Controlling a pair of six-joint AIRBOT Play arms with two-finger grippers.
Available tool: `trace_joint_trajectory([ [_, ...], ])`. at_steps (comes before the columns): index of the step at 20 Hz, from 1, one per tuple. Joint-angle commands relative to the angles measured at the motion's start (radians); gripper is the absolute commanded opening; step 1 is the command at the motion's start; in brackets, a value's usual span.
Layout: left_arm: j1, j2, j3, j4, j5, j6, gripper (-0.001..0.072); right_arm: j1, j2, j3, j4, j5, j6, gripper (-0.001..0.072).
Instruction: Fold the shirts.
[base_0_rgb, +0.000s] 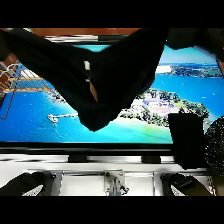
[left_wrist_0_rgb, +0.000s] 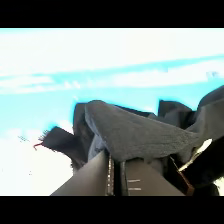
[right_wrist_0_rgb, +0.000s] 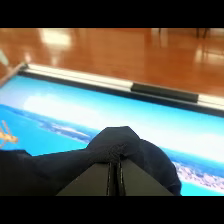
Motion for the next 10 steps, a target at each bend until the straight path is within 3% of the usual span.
trace_joint_trajectory([
  [1, 0.001, 0.037, 0.030, 0.142, -0.092, -0.004, 0.0050, 0.000, 0.001, 0.050, 0.095, 0.098, -0.043, 0.0062],
  [6, 0.000, 0.010, 0.029, 0.144, -0.079, -0.004, 0.0051, 0.000, 0.002, 0.059, 0.095, 0.354, -0.024, 0.0062],
  [10, 0.000, 0.010, 0.031, 0.111, 0.102, -0.004, 0.0051, 0.000, 0.001, 0.141, 0.135, 0.288, -0.029, 0.0062],
])
